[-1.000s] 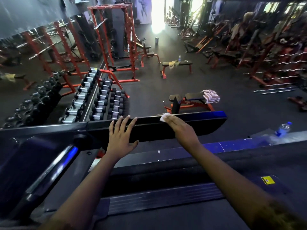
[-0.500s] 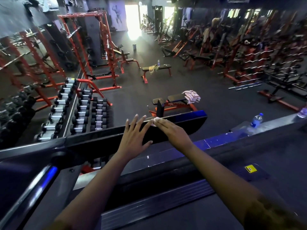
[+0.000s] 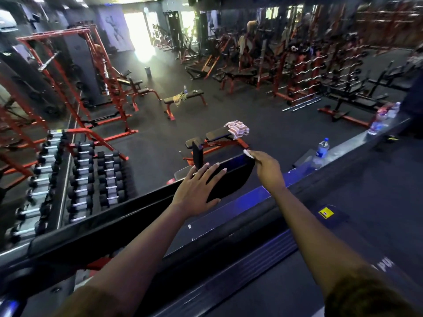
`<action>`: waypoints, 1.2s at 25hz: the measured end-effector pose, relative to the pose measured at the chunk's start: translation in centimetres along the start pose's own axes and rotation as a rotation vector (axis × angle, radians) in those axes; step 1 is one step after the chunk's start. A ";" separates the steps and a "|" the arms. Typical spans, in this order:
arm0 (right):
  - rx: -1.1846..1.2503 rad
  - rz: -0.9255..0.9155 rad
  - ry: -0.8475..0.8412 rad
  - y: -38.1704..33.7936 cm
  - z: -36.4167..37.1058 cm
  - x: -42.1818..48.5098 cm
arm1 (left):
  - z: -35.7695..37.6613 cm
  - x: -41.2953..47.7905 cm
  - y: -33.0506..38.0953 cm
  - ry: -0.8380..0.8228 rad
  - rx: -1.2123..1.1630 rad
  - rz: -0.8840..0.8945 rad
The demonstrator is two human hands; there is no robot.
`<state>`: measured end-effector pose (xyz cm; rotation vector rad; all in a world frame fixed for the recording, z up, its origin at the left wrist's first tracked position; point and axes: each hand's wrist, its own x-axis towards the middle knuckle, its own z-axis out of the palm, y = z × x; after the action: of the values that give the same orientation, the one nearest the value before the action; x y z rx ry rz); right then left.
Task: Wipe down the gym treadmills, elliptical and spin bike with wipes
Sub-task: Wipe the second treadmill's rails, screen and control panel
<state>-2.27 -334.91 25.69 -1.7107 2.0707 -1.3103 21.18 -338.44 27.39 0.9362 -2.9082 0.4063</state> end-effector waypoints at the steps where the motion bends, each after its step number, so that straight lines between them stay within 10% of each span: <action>1: 0.067 0.080 0.033 0.6 0.3 -0.2 | 0.2 0.0 0.0 0.032 0.018 0.003; 8: 0.658 0.564 0.137 2.1 6.1 -3.3 | 0.7 -0.2 0.0 0.097 0.003 0.009; 30: 0.475 0.657 -0.113 0.9 4.0 -7.7 | 0.0 -0.2 0.6 0.003 -0.177 -0.090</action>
<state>2.11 -330.37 19.61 -0.7894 1.8153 -1.2890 20.96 -337.87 27.23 1.0325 -2.8281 0.1421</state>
